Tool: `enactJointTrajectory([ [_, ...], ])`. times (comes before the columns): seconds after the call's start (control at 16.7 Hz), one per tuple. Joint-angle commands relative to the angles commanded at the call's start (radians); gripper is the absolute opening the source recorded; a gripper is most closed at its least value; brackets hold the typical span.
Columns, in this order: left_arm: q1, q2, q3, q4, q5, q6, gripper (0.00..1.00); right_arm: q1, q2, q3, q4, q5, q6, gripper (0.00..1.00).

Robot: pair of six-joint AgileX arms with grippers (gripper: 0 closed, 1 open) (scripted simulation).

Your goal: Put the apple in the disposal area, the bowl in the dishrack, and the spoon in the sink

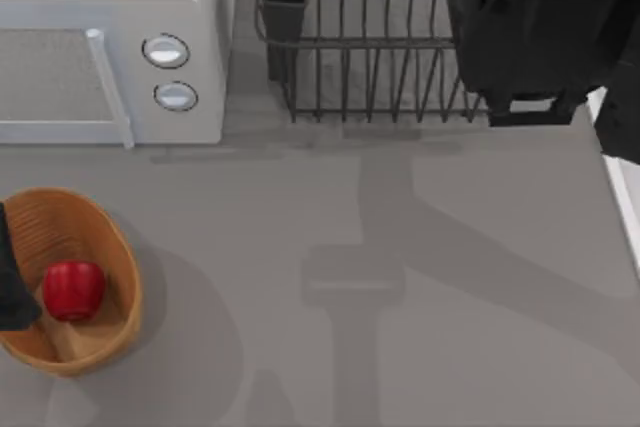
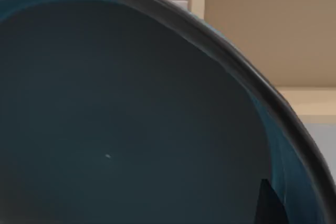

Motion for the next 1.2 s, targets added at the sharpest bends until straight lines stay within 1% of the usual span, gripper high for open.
enactJointTrajectory([
  [0.36,0.0,0.0,0.0,0.0,0.0,0.0,1.0,-0.004,0.001,0.001,0.007,0.003,-0.002,0.0],
  [0.54,0.0,0.0,0.0,0.0,0.0,0.0,1.0,-0.042,0.065,-0.002,0.075,-0.032,-0.003,0.0],
  [0.72,0.0,0.0,0.0,0.0,0.0,0.0,1.0,-0.12,0.198,-0.016,0.223,-0.106,-0.006,0.0],
  [1.08,0.0,0.0,0.0,0.0,0.0,0.0,1.0,-0.318,0.497,-0.078,0.605,-0.305,-0.017,0.0],
  [1.2,0.0,0.0,0.0,0.0,0.0,0.0,1.0,-0.371,0.563,-0.094,0.687,-0.358,-0.018,0.0],
])
